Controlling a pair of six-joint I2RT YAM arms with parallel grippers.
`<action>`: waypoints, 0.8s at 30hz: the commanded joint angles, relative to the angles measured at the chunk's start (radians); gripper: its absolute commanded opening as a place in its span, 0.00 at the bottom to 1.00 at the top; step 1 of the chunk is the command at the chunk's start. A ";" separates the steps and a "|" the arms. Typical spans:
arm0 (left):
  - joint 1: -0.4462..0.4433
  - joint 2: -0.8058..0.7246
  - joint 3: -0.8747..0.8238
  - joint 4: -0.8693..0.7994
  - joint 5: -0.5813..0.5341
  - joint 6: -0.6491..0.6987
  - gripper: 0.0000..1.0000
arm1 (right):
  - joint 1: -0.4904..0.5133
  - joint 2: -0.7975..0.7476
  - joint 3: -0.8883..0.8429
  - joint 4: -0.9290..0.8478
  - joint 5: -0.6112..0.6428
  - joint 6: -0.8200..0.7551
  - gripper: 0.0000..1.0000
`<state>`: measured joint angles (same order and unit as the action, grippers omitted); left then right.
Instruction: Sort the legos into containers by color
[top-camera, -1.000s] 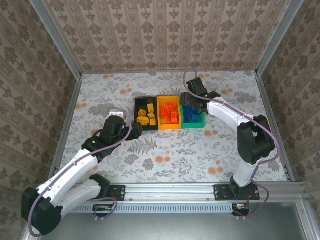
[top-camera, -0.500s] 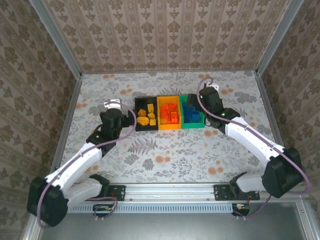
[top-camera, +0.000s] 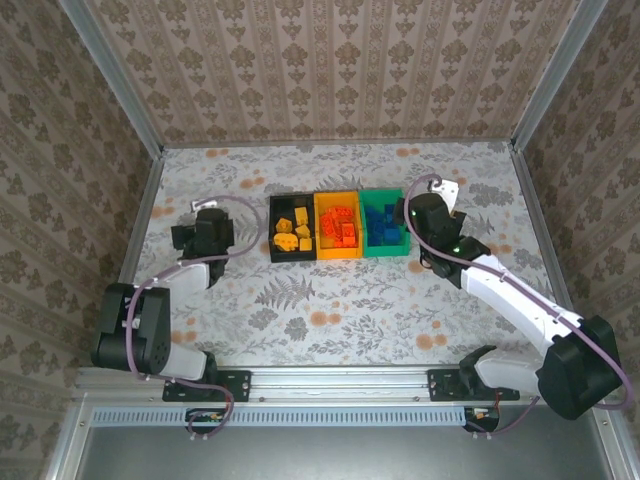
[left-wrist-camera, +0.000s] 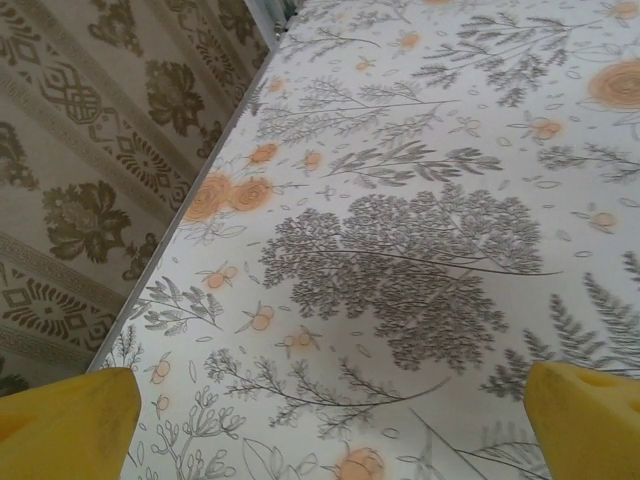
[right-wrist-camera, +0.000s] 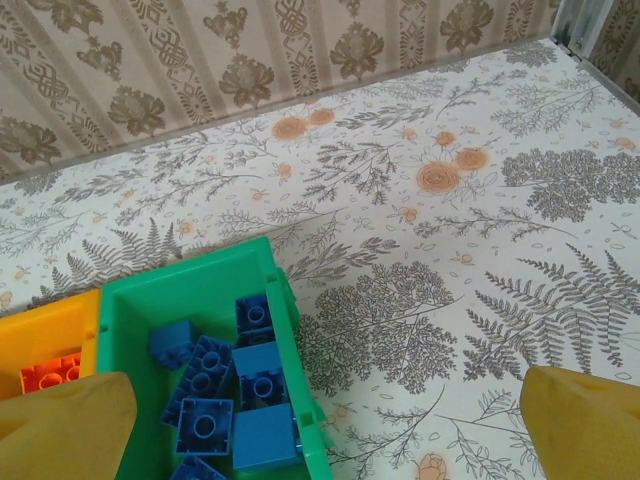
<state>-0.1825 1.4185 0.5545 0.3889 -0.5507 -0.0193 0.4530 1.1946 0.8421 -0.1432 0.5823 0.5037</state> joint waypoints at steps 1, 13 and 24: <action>0.030 0.014 -0.085 0.291 0.086 0.085 1.00 | -0.014 -0.031 -0.050 0.090 0.026 -0.008 1.00; 0.125 0.113 -0.203 0.555 0.365 0.053 1.00 | -0.135 -0.132 -0.262 0.478 -0.063 -0.219 1.00; 0.137 0.125 -0.178 0.538 0.337 0.039 1.00 | -0.398 0.001 -0.405 0.736 -0.211 -0.408 1.00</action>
<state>-0.0505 1.5433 0.3645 0.8879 -0.2272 0.0307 0.0925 1.1347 0.4774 0.4755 0.4648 0.1528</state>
